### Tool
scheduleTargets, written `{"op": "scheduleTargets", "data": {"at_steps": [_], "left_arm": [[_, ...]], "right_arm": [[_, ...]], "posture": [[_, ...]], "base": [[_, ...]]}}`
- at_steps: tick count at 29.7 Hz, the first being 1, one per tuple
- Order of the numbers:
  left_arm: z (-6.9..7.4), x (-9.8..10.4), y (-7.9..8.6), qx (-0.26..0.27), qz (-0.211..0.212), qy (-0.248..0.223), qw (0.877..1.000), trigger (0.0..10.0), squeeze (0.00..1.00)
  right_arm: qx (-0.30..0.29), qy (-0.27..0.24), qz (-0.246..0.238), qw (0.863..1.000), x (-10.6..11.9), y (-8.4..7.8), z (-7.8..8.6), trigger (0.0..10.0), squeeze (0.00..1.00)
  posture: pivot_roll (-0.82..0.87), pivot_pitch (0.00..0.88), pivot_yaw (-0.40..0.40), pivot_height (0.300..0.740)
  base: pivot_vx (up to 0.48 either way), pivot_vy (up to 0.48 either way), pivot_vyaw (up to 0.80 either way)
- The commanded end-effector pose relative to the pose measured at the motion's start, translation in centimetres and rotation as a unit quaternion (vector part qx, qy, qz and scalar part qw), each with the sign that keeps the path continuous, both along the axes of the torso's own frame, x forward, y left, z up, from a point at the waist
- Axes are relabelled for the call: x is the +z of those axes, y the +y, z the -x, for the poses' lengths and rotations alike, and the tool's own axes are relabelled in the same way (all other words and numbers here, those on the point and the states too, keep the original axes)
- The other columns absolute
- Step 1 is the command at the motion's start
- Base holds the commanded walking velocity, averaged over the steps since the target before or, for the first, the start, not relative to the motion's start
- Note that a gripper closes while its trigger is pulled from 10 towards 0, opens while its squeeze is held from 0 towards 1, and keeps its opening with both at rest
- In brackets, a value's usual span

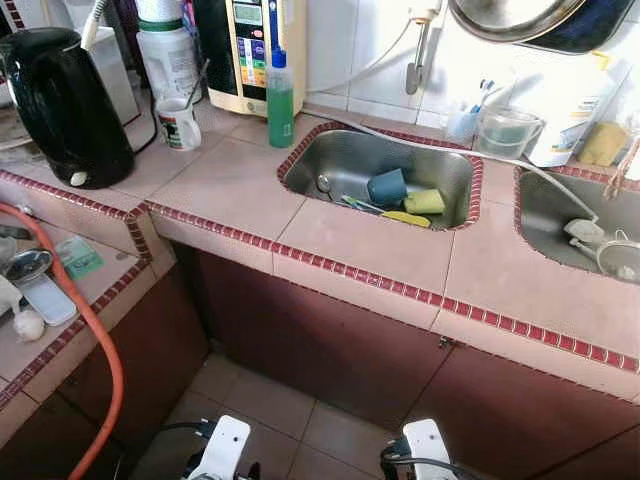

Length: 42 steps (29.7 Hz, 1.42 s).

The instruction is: Kitchen organization

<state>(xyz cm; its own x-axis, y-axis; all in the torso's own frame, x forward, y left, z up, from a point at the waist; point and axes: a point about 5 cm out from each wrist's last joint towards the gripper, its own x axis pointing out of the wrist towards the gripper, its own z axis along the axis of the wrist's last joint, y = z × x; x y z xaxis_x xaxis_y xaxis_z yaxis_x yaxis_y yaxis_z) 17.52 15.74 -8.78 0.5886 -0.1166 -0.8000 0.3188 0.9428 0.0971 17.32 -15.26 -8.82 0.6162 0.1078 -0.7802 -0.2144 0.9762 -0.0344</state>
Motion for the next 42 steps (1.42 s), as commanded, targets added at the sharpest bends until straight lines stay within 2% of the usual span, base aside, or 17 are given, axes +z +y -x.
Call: {"op": "scheduleTargets", "data": {"at_steps": [1, 8, 14, 20, 31, 42], "left_arm": [[0.0, 0.0, -0.2, -0.006, -0.003, 0.006, 1.0, 10.0, 0.0], [0.9, -0.5, -0.5, 0.003, 0.001, 0.017, 1.0, 10.0, 0.0], [0.9, -0.5, -0.3, 0.008, 0.0, 0.018, 1.0, 10.0, 0.0], [1.1, -0.5, -0.4, -0.009, -0.007, 0.018, 1.0, 10.0, 0.0], [1.6, -0.8, -0.4, -0.011, -0.008, 0.028, 1.0, 10.0, 0.0], [2.0, -0.9, -0.2, -0.006, -0.012, 0.036, 0.999, 10.0, 0.0]], "right_arm": [[0.006, 0.012, 0.013, 1.0, -0.2, -0.2, 0.4, 10.0, 0.0], [0.016, 0.023, 0.027, 0.999, -0.4, -0.6, 0.6, 10.0, 0.0], [0.025, 0.024, 0.029, 0.999, -0.3, -0.7, 0.5, 10.0, 0.0], [0.03, 0.026, 0.032, 0.999, -0.4, -0.7, 0.6, 10.0, 0.0], [0.033, 0.03, 0.035, 0.998, -0.5, -0.8, 0.9, 10.0, 0.0], [0.034, 0.039, 0.042, 0.998, -0.7, -1.1, 1.5, 10.0, 0.0]], "posture": [[-0.14, 0.0, -0.006, 0.732], [-0.13, 0.0, -0.025, 0.732], [-0.12, 0.0, -0.038, 0.732], [-0.12, 0.0, -0.039, 0.732], [-0.13, 0.0, -0.042, 0.732], [-0.13, 0.0, -0.04, 0.732]], "base": [[0.0, 0.0, 0.0], [0.0, 0.0, 0.0], [0.0, 0.0, -0.76], [0.0, 0.0, -0.76], [0.0, -0.47, -0.69], [0.0, -0.077, 0.0]]}}
